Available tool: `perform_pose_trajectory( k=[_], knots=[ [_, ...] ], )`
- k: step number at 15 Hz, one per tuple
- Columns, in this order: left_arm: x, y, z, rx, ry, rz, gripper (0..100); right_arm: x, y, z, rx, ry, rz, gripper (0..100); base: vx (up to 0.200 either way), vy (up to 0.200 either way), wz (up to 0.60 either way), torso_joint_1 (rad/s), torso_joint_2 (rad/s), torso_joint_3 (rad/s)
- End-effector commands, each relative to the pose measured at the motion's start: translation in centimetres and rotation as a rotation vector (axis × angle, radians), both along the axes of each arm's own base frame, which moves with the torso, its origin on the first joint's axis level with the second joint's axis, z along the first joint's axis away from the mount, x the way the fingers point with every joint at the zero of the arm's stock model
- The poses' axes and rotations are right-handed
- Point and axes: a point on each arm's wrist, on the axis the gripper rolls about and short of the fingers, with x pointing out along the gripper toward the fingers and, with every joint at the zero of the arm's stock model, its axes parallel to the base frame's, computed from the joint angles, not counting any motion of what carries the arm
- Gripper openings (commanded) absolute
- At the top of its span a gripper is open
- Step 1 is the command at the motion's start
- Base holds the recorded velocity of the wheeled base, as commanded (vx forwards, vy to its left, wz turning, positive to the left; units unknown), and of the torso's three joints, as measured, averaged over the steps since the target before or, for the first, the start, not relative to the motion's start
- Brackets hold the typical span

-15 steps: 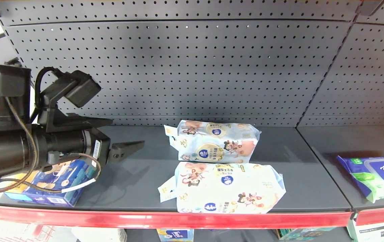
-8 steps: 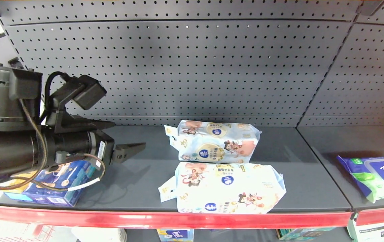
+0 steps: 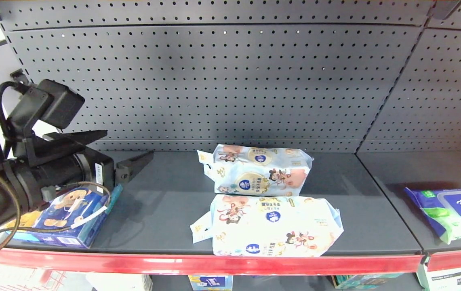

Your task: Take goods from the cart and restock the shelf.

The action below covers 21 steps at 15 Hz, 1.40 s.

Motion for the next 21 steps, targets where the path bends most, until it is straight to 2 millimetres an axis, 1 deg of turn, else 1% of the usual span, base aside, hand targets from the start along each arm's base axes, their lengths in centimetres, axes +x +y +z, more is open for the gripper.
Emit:
perform_pose_trajectory(
  k=[1,2,4,6,9,16,19,21],
  knots=[
    [1.0,-0.2,0.0,-0.010,-0.038,0.002,100,2.3,0.3,0.3,-0.030,0.076,0.000,100,0.000,0.000,0.00,0.000,0.00,0.000],
    [0.9,-0.2,0.1,-0.010,-0.042,-0.001,100,2.3,0.3,0.3,-0.031,0.076,0.003,100,0.000,0.000,0.00,0.000,0.00,0.000],
    [0.1,-0.4,0.3,-0.008,-0.034,-0.030,100,2.1,0.3,0.0,-0.097,0.084,0.027,100,0.000,0.000,0.00,0.000,0.00,0.000],
    [-1.5,0.2,0.4,0.015,0.016,-0.033,100,2.1,0.2,0.0,-0.105,0.083,0.021,100,0.000,0.000,0.00,0.000,0.00,0.000],
    [-2.5,0.7,0.6,0.019,0.024,-0.029,100,2.1,0.2,-0.1,-0.111,0.097,0.020,100,0.000,0.000,0.00,0.000,0.00,0.000],
    [-2.1,0.6,0.4,0.026,0.036,-0.029,100,2.2,0.3,-0.2,-0.128,0.112,0.030,100,0.000,0.000,0.00,0.000,0.00,0.000],
    [-2.0,0.5,0.3,0.028,0.041,-0.031,100,2.4,0.3,-0.3,-0.129,0.124,0.030,100,0.000,0.000,-0.60,-0.001,0.00,0.002],
    [-2.0,0.5,0.2,0.031,0.044,-0.033,100,2.4,0.3,-0.3,-0.130,0.127,0.030,100,0.000,0.000,0.00,0.000,0.00,0.000]
  ],
)
